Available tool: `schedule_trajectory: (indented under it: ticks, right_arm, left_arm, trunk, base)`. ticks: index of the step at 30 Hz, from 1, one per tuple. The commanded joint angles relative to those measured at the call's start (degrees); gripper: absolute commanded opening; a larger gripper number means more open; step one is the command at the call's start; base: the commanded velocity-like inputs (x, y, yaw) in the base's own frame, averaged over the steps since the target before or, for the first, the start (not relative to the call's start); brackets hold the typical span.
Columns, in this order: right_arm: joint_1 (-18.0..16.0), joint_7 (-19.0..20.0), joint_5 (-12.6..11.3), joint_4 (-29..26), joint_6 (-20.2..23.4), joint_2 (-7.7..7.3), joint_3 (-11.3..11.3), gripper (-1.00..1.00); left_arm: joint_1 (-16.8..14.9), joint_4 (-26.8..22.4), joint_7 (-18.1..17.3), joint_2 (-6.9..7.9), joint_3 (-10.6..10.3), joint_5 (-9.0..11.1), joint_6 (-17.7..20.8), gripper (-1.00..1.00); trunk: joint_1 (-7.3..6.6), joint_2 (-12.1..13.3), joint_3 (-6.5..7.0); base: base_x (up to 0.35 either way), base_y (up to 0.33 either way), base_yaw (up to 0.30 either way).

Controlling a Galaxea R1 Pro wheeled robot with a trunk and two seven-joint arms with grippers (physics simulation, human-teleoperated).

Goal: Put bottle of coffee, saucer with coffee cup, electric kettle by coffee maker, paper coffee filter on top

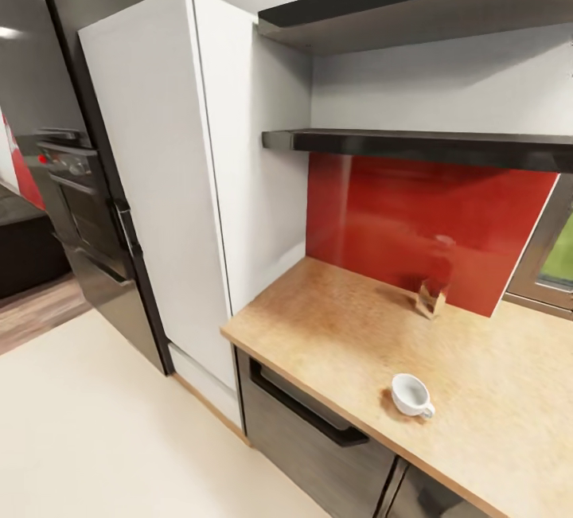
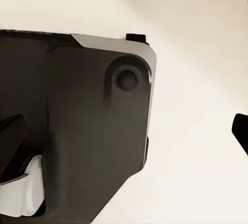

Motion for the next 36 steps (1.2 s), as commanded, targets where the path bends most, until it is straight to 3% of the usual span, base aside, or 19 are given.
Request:
schedule_trajectory:
  ticks: [1, 15, 22, 30, 36]
  right_arm:
    - [-0.03, 0.15, -0.61, -0.09, 0.30, -0.03, 0.47, 1.00]
    - [-0.03, 0.05, -1.03, -0.15, 0.25, -0.03, -0.16, 1.00]
    - [-0.03, 0.05, -2.43, -0.12, 0.31, -0.03, -8.24, 1.00]
    - [-0.03, 0.08, -2.48, -0.15, 0.31, 0.06, -9.21, 1.00]
    - [-0.03, 0.08, -2.48, -0.15, 0.31, 0.06, -9.23, 1.00]
  left_arm:
    - [0.02, -0.05, 0.18, -0.05, 0.33, -0.61, -0.09, 1.00]
    - [0.11, -0.05, 0.18, -0.07, -0.41, -1.04, -0.16, 1.00]
    - [0.20, 0.03, 0.18, 0.23, -0.65, -1.26, 0.06, 1.00]
    - [0.29, 0.04, 0.18, 0.32, -0.66, -1.16, 0.24, 1.00]
    - [0.30, 0.04, 0.18, 0.30, -0.52, -1.16, 0.47, 1.00]
  trunk:
    - [0.06, -0.11, -0.11]
    - [0.06, -0.11, -0.11]
    - [0.06, -0.11, -0.11]
    - [0.06, -0.11, -0.11]
    - [0.06, -0.11, -0.11]
  base:
    - [0.216, 0.280, -0.248]
    - [0.159, 0.190, -0.266]
    - [0.003, 0.003, -0.298]
    - [0.000, 0.023, -0.300]
    - [0.000, 0.261, -0.300]
